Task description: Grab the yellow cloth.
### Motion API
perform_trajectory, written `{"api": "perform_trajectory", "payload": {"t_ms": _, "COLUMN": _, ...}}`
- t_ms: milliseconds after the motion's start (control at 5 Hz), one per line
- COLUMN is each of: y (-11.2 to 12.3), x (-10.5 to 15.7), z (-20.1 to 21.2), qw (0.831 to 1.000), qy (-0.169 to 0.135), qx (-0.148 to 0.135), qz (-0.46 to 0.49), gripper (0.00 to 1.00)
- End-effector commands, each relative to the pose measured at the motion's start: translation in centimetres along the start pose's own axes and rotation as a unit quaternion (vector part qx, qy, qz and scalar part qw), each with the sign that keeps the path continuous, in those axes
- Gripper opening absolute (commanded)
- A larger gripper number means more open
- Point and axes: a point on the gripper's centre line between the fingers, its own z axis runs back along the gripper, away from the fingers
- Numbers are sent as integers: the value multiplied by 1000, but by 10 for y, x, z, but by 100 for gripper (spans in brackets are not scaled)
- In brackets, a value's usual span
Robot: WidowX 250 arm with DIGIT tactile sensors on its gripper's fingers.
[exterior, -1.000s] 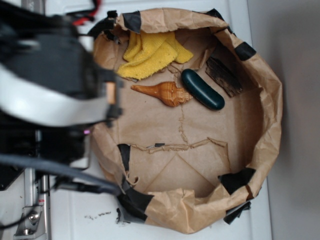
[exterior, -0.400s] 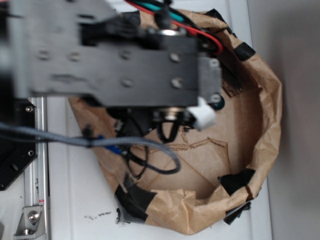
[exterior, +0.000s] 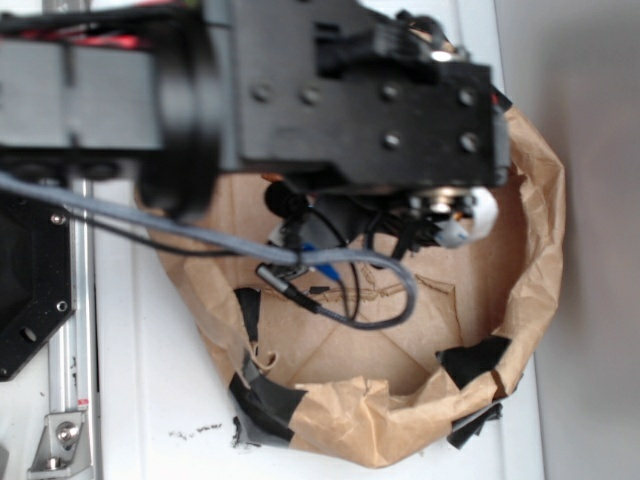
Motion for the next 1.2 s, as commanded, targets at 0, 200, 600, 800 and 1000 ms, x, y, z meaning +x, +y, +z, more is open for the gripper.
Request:
{"api": "perform_trajectory", "payload": {"t_ms": 0, "y": 29, "x": -15, "z": -77, "qw": 994, "qy": 83, "qx": 39, "qz": -63, "gripper": 100}}
{"api": "perform_trajectory", "payload": {"t_ms": 200, "y": 48, "x": -32, "z": -85, "qw": 993, "qy": 103, "qx": 38, "qz": -43, "gripper": 100}}
{"api": "perform_trajectory", "payload": {"t_ms": 600, "y": 52, "x": -44, "z": -77, "qw": 996, "qy": 87, "qx": 30, "qz": -4, "gripper": 0}}
{"api": "perform_trajectory", "payload": {"t_ms": 800, "y": 54, "x": -46, "z": -74, "qw": 997, "qy": 74, "qx": 18, "qz": 1, "gripper": 0}}
{"api": "perform_trajectory", "payload": {"t_ms": 1000, "y": 55, "x": -48, "z": -70, "qw": 998, "qy": 65, "qx": 14, "qz": 5, "gripper": 0}}
